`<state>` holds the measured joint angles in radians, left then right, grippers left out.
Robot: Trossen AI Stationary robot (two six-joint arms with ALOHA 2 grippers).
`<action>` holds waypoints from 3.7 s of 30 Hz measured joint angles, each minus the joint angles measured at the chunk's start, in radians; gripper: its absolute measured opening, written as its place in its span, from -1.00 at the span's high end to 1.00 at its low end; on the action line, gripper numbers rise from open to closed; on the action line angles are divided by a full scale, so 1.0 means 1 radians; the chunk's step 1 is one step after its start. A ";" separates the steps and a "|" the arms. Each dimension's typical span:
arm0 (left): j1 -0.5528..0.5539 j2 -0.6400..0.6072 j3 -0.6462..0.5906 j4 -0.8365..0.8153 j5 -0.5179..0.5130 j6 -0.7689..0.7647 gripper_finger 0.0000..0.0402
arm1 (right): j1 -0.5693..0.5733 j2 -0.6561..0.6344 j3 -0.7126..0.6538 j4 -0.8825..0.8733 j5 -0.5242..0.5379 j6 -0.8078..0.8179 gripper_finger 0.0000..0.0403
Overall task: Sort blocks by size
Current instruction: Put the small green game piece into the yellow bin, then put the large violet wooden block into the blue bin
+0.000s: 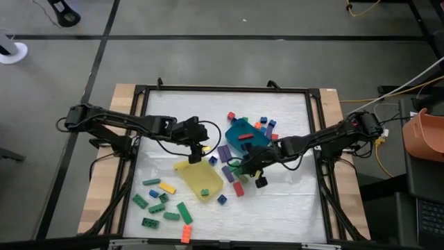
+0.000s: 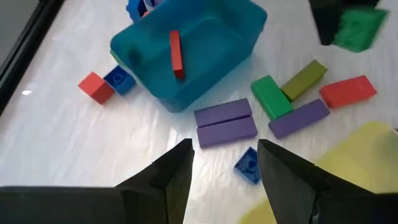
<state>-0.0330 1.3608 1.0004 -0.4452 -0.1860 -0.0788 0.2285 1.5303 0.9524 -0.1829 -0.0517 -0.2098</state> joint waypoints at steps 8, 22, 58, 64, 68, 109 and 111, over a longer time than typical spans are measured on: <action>0.002 0.001 0.000 0.015 -0.001 0.000 0.16 | 0.000 0.129 0.001 0.314 -0.128 -0.282 0.42; 0.003 0.001 0.000 0.015 -0.002 0.006 0.16 | -0.021 0.276 0.012 0.629 -0.295 -0.427 0.46; 0.001 0.002 0.000 0.015 -0.002 0.000 0.16 | -0.054 0.356 0.104 0.584 -0.297 -0.418 0.01; 0.001 0.002 0.000 0.015 -0.001 0.000 0.16 | -0.052 0.334 0.104 0.540 -0.211 -0.417 -0.08; 0.000 0.002 0.000 0.018 -0.001 -0.014 0.16 | -0.052 0.267 0.104 0.414 -0.095 -0.416 -0.07; 0.198 0.419 0.000 0.286 0.282 0.051 0.16 | -0.052 -0.380 0.103 -0.365 0.250 -0.127 -0.06; 0.198 0.438 0.000 0.284 0.284 0.052 0.16 | -0.052 -0.397 0.103 -0.369 0.273 -0.127 -0.06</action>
<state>0.1646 1.7985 1.0004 -0.1615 0.0982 -0.0268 0.1761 1.1331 1.0557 -0.5516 0.2215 -0.3370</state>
